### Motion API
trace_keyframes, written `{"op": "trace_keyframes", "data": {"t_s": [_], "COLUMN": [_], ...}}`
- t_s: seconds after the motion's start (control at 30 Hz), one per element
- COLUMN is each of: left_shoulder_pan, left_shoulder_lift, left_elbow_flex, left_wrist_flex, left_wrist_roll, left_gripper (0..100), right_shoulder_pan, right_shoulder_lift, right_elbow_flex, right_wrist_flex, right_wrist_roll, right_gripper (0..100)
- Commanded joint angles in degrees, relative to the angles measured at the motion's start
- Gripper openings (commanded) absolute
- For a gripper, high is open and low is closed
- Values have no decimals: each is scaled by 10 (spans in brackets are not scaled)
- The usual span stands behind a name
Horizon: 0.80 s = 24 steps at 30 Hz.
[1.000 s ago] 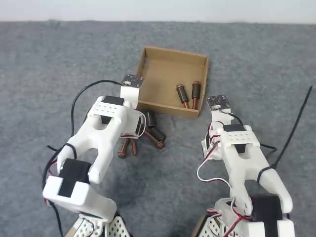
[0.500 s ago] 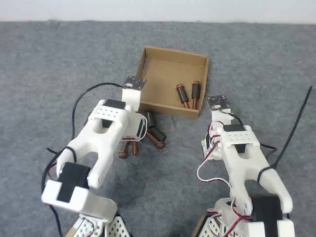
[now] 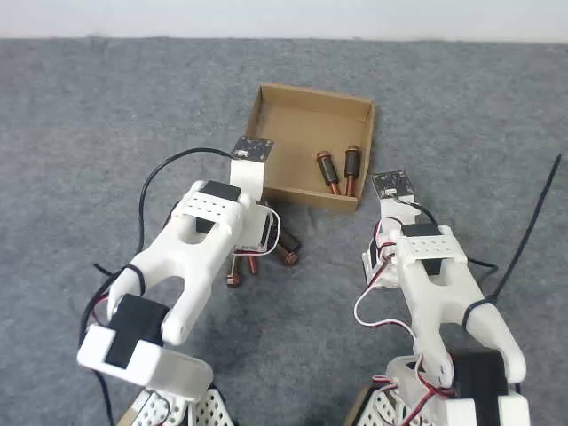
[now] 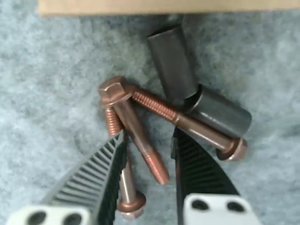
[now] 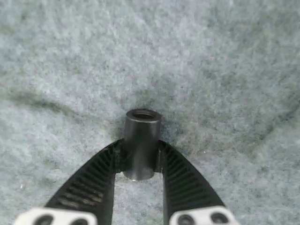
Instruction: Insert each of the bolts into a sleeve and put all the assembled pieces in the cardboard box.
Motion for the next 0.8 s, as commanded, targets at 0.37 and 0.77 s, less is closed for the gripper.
{"op": "trace_keyframes", "data": {"t_s": [0.37,0.77], "left_shoulder_pan": [-26,-58], "left_shoulder_lift": [79,71], "left_elbow_flex": [-53,-54], "left_wrist_flex": [-52,-64], "left_wrist_roll": [144,142], "left_gripper": [148,10], "right_shoulder_pan": [3,3], "right_shoulder_lift": [5,5], "right_elbow_flex": [-19,-19], "right_wrist_flex": [0,0], "right_wrist_roll": [4,4], "right_gripper": [6,6]}}
